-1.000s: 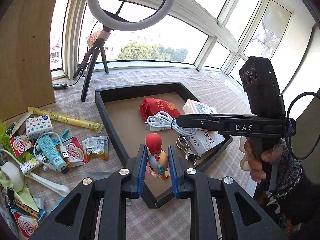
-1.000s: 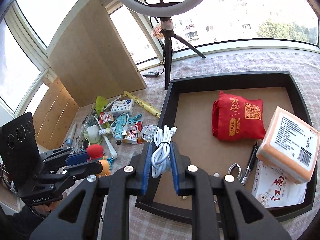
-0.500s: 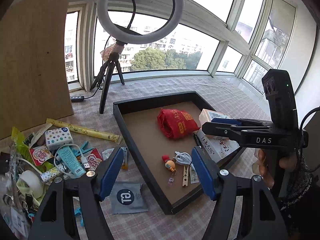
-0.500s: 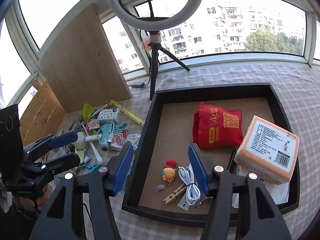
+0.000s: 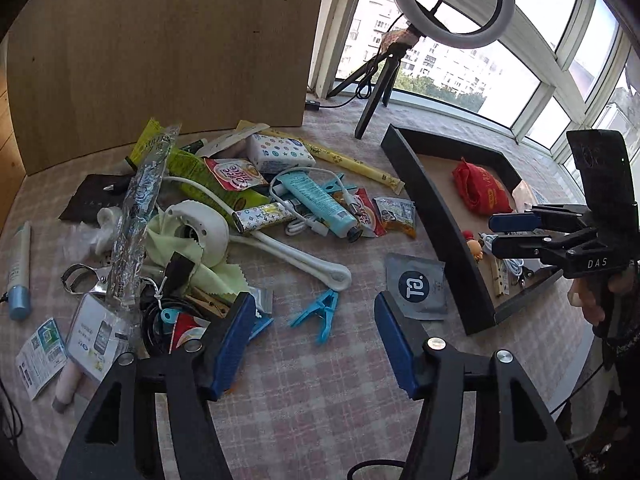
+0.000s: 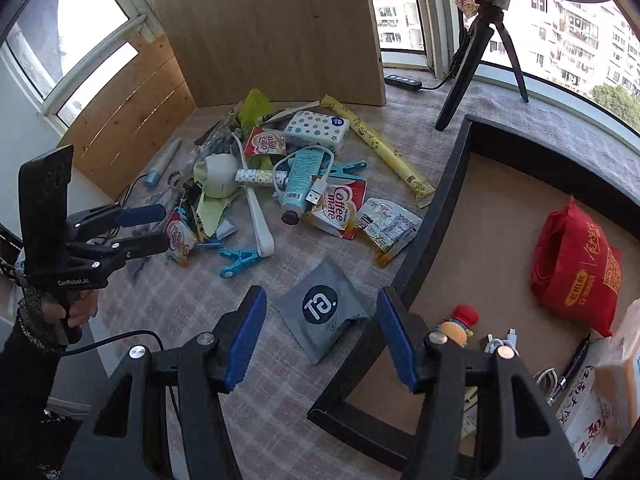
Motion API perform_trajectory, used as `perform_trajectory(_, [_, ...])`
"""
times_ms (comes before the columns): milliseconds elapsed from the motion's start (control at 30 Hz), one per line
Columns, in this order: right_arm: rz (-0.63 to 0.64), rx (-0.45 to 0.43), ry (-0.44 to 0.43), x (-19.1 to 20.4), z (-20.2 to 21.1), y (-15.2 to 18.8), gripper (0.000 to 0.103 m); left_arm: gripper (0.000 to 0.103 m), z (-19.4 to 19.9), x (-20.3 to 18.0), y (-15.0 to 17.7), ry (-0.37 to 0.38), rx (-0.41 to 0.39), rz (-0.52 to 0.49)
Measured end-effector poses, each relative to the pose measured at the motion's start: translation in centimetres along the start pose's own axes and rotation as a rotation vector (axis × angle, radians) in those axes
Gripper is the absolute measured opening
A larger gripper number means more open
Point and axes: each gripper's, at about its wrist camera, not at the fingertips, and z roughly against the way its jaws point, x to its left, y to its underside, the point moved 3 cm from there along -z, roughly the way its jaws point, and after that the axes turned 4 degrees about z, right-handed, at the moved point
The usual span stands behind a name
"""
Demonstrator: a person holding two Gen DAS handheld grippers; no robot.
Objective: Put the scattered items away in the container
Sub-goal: 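Grasp the blue clothespin with the left gripper while the right grasps the grey TG sachet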
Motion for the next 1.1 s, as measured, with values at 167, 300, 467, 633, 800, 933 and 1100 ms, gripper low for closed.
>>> perform_trajectory(167, [0.237,0.166,0.035,2.4,-3.7,0.3,0.057,0.059,-3.1,-1.7,0.8,-0.006,0.094,-0.117])
perform_trajectory(300, [0.335,0.257,0.096,2.2,-6.3,0.0,0.061,0.059,-5.4,-2.4,0.8,-0.011,0.160,-0.178])
perform_trajectory(467, [0.355,0.343,0.077,1.3,-8.9,-1.2,0.062,0.059,-7.3,-2.9,0.8,-0.015,0.212,-0.247])
perform_trajectory(633, [0.383,0.423,-0.010,1.2,-10.8,-1.4,0.062,0.059,-8.4,-2.7,0.7,0.004,0.246,-0.262])
perform_trajectory(800, [0.417,0.455,-0.072,1.8,-10.5,-1.1,0.071,0.059,-9.3,-2.4,0.9,0.018,0.285,-0.271])
perform_trajectory(933, [0.485,0.489,-0.041,2.7,-10.6,-0.2,0.073,0.059,-9.5,-2.5,1.0,0.027,0.296,-0.282])
perform_trajectory(1100, [0.606,0.449,0.059,4.2,-10.7,1.2,0.085,0.056,-9.4,-2.3,1.1,0.025,0.288,-0.281])
